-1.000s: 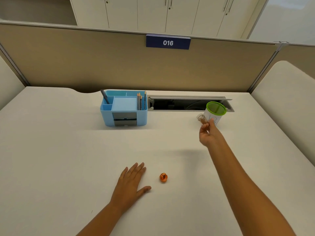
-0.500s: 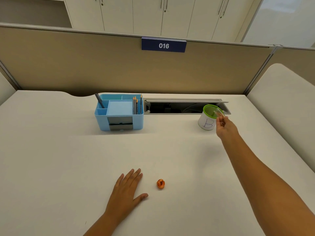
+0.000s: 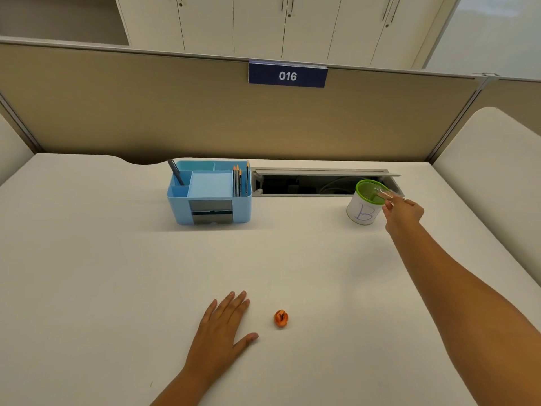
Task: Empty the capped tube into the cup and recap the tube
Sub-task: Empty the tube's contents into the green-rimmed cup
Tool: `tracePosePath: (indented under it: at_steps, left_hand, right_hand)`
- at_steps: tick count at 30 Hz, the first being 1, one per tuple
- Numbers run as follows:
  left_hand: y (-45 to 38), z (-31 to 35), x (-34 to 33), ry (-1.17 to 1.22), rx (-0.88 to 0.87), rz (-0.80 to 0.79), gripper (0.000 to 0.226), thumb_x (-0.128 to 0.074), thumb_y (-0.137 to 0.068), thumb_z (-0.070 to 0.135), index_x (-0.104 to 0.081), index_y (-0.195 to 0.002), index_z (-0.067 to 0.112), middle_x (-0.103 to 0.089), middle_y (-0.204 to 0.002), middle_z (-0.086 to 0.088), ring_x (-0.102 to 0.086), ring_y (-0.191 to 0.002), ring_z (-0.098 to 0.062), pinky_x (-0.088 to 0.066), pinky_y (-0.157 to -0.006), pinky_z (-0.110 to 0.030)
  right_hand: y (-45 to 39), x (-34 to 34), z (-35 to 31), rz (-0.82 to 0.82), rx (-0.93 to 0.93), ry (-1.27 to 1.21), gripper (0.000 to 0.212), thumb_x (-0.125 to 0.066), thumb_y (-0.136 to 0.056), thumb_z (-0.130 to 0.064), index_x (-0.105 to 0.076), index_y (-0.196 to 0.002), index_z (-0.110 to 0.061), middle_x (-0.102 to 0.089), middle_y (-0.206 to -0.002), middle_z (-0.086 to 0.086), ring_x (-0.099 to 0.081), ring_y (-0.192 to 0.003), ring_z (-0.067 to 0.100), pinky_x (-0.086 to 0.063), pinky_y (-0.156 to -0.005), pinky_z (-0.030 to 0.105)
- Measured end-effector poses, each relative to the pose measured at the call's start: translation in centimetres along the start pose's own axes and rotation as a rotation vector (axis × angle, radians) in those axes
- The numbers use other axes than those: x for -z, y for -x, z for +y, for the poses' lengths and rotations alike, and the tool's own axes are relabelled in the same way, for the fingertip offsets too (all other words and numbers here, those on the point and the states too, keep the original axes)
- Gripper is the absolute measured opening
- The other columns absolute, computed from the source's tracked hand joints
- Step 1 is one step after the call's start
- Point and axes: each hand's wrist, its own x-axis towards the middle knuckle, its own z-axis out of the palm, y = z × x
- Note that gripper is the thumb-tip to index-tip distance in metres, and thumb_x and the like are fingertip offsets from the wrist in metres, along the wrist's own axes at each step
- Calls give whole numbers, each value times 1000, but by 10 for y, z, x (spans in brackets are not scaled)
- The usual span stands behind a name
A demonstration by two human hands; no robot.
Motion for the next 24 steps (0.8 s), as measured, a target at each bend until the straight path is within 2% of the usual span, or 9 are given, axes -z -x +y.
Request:
tracePosePath:
  at_steps: [4,8,10,12,14,16,24]
  left_hand:
    - [0,1,0,1,0,1,65,-26,-85,64,-42,-132,22,-44,-140,5,-22,-130,-7,-2,-108,-26]
    - [0,2,0,-1,2,-6,65,-24,-85,65,-42,-132,23,-45,-140,6,-33,-131,-11,-2,-108,-25]
    - [1,2,0,-1,4,-1,66,-24,-85,65,-42,-132,23,-44,-140,6,-35,-131,-13,-2,-108,-25]
    - [1,1,0,2,1,3,66,-25,-85,65,-41,-133,23,-42,-141,6,-33,-132,-12,-2,-108,-25]
    - [1,1,0,1,2,5,66,-25,-84,65,-40,-133,24,-41,-142,7,-31,-133,-11,-2,-109,-26]
    - [1,2,0,-4,3,2,66,-23,-85,65,-41,-133,24,-41,-142,7,-31,-132,-12,-2,-109,-26]
    - [1,3,2,-14,-2,-12,65,-25,-85,64,-42,-131,21,-44,-140,5,-26,-132,-10,-2,-108,-26]
  right_hand:
    - [-4,1,-3,18,16,38,44,-64,-85,-9,-39,-121,-13,-52,-106,9,-61,-86,15,-54,-74,23]
    - [-9,3,-1,54,24,60,39,-64,-86,-16,-40,-117,-17,-53,-106,6,-60,-74,10,-52,-70,21]
    - [-11,3,0,65,98,150,32,-65,-85,-15,-41,-105,-18,-54,-110,9,-60,-76,14,-52,-70,23]
    - [-13,3,2,69,181,259,31,-67,-82,-13,-41,-100,-18,-57,-116,13,-62,-86,22,-55,-77,28]
    - [-14,3,1,77,244,340,28,-63,-84,-13,-45,-106,-14,-59,-118,17,-63,-93,27,-54,-82,31]
    - [-15,3,-2,63,277,372,24,-58,-87,-12,-46,-109,-13,-59,-118,19,-62,-92,27,-52,-78,28]
    - [-10,-3,-1,-29,478,538,29,-60,-88,-15,-48,-113,-8,-63,-113,17,-55,-85,20,-42,-75,25]
